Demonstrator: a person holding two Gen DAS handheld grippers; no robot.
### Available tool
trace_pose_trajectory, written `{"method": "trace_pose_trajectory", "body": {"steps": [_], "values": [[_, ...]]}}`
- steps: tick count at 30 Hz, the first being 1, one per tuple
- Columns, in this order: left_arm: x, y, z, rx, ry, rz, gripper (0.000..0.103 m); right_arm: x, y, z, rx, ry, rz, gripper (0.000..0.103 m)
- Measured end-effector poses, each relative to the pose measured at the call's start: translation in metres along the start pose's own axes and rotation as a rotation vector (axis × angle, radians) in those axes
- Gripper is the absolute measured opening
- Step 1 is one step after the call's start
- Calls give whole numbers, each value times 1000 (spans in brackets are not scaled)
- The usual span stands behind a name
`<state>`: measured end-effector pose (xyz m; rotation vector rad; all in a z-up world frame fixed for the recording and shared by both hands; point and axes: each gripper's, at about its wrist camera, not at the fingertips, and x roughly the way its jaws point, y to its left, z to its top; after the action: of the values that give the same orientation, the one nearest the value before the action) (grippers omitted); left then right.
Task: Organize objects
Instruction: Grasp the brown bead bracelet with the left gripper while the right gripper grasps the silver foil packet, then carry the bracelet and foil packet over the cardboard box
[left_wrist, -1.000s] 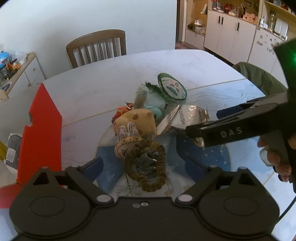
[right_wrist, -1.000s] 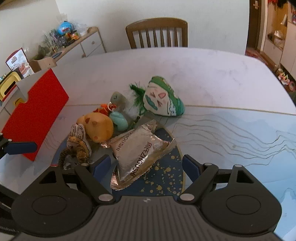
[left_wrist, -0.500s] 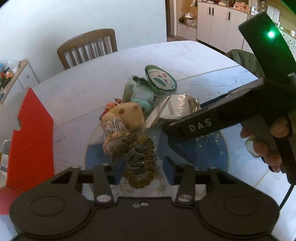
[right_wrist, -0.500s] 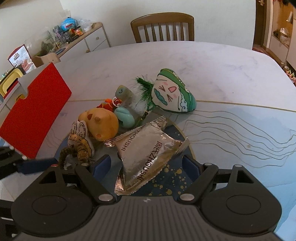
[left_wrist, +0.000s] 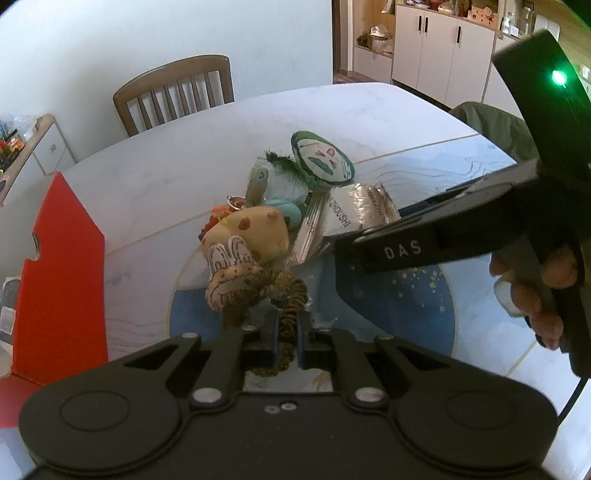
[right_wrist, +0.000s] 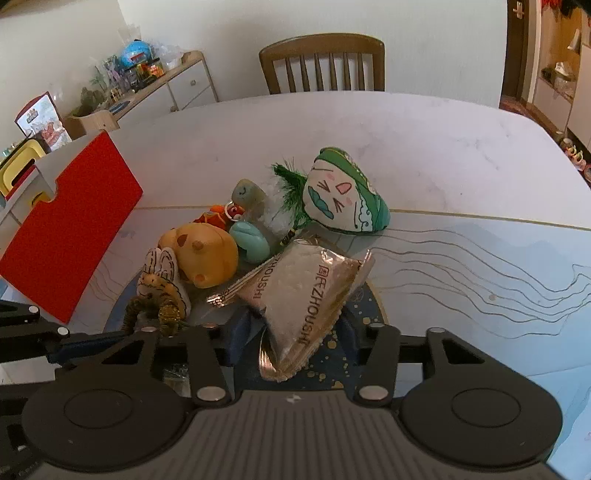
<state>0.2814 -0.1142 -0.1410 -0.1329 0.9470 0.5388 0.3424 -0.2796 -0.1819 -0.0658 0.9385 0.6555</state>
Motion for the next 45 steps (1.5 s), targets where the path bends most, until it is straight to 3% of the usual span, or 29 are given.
{"method": "trace_pose_trajectory", "body": {"steps": [4,9,27,45], "values": [[-2,7,4,-38,2,-10,6,-6,1,0,-5,-24,-3,32],[-6,19,12,-95,-3,-25,6,-14,2,1,-20,-48,-12,25],[-41,58,29,-225,-62,-73,6,-84,24,0,-38,-139,0,24],[-92,114,36,-268,-128,-84,6,-120,102,16,-84,-199,31,21]]}}
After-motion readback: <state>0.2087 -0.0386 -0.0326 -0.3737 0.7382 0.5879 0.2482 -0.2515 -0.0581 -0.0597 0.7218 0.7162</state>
